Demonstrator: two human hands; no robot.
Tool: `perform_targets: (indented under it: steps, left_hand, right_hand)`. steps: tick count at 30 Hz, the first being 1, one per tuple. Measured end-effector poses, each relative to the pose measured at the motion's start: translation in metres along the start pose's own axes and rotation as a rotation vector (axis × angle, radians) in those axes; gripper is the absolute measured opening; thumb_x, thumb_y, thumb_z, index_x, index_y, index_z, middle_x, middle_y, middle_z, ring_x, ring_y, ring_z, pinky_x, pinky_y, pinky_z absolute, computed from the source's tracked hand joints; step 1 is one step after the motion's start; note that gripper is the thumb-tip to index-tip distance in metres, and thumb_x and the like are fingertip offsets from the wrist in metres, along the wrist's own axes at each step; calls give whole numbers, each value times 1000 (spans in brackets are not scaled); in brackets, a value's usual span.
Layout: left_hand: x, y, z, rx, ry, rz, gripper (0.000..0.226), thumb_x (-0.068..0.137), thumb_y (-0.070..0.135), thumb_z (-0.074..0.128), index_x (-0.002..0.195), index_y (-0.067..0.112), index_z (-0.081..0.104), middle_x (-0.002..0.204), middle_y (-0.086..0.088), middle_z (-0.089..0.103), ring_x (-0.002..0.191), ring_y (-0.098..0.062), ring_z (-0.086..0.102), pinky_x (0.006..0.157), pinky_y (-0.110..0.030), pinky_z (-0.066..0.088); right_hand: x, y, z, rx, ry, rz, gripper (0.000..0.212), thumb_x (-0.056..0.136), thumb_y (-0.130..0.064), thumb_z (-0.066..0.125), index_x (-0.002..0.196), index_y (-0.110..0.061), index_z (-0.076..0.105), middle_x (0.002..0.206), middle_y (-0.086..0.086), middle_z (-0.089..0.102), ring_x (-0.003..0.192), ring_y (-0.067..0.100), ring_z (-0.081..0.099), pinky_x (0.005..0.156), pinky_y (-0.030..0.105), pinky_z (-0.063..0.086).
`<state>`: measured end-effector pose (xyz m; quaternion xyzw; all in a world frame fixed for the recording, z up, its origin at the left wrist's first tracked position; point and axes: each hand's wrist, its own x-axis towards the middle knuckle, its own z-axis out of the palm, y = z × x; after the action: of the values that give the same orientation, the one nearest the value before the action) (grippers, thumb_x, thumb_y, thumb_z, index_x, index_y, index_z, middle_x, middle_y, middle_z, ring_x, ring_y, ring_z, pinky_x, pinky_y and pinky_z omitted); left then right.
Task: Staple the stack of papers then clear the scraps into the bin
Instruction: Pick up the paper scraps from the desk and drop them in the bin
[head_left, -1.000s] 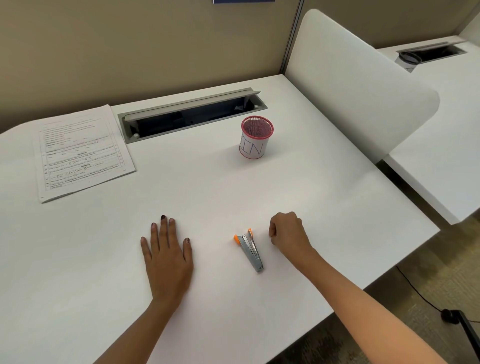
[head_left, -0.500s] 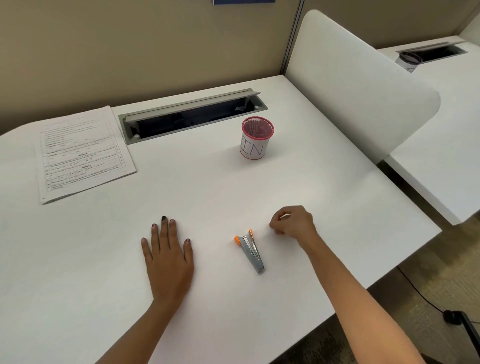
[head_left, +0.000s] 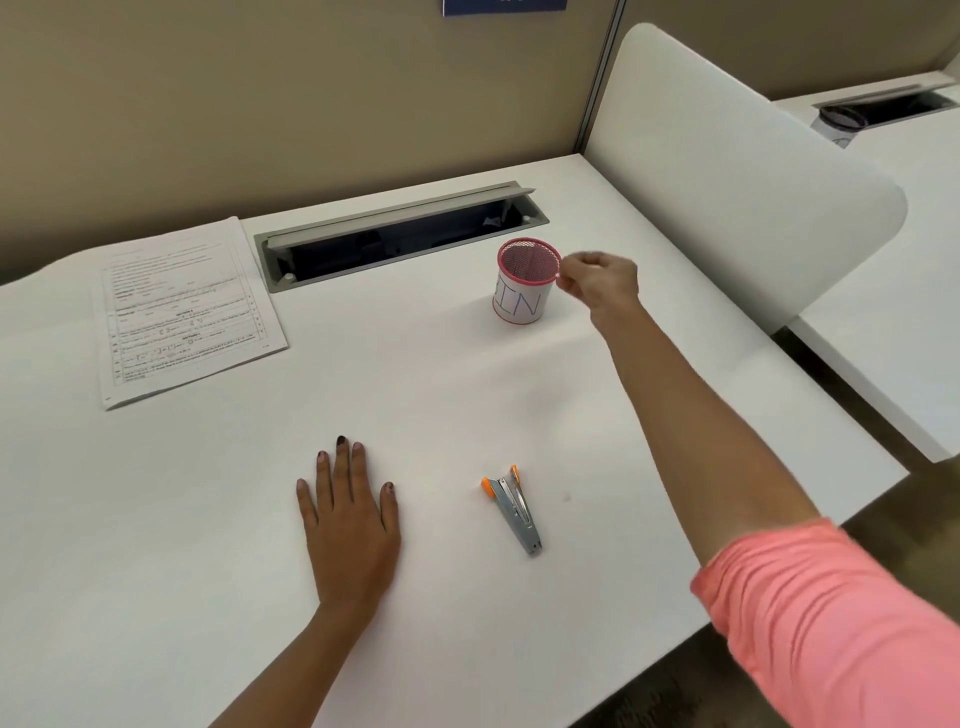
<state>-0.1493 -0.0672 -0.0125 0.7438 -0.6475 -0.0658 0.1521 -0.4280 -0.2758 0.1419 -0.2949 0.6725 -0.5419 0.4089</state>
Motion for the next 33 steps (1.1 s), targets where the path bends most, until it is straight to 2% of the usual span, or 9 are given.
perform_targets:
  steps: [2,4,7,11,17,22,27,30,33]
  left_hand:
    - [0,0,0,4,-1,1,60,96,39,27,148,9,30,159,-7,26,147,-28,22,120,-50,14]
    - [0,0,0,7,1,3,60,96,38,27,148,9,30,158,-7,26,147,-28,23,119,-50,14]
    - [-1,0,-1,6,-1,1,61,96,39,26,149,9,30,159,-7,26,147,-28,23,119,-50,15]
    - [-1,1,-1,3,-6,-1,61,96,40,25,149,9,29,159,-6,26,147,-28,22,120,-50,14]
    - [0,1,-2,14,-12,-5,61,96,40,25,149,9,29,159,-7,26,147,-28,23,119,-50,15]
    - [0,1,-2,7,-7,0,61,96,39,26,148,8,30,158,-7,27,147,-28,23,119,-50,15]
    - [0,0,-2,7,-16,0,61,96,39,25,149,9,29,159,-7,25,147,-28,21,120,-50,14]
    - [0,0,-2,5,-13,1,61,96,40,25,148,9,30,159,-7,26,147,-28,22,120,-50,13]
    - [0,0,-2,-3,-11,-2,61,96,40,25,148,8,30,158,-7,27,147,-28,22,120,-50,13]
  right_hand:
    - [11,-12,12,-233,54,-105,14,69,4,71,66,-9,65,67,7,65,47,11,61,56,18,56]
    - [21,-22,23,-465,64,-241,12,68,3,70,71,-9,70,71,7,67,56,13,63,55,16,54]
    - [36,-30,33,-765,-18,-464,17,70,5,68,80,-7,75,84,10,72,75,16,64,71,23,54]
    - [45,-39,42,-1029,-117,-625,25,69,12,61,81,-4,76,92,16,71,83,29,67,77,33,57]
    - [41,-39,44,-1054,-119,-685,25,68,13,59,80,-1,75,91,17,70,83,29,66,72,28,52]
    - [28,-29,35,-807,-21,-701,28,62,13,53,73,-2,74,75,16,71,67,23,64,63,24,52]
    - [-8,0,5,-570,46,-578,22,67,12,57,74,-1,72,70,13,70,61,17,61,63,21,51]
    - [-30,34,-27,-600,34,-476,21,69,12,60,74,-5,72,72,9,72,64,14,62,63,16,47]
    - [-57,75,-60,-706,6,-417,22,70,12,62,73,-7,72,74,9,73,70,17,66,67,20,48]
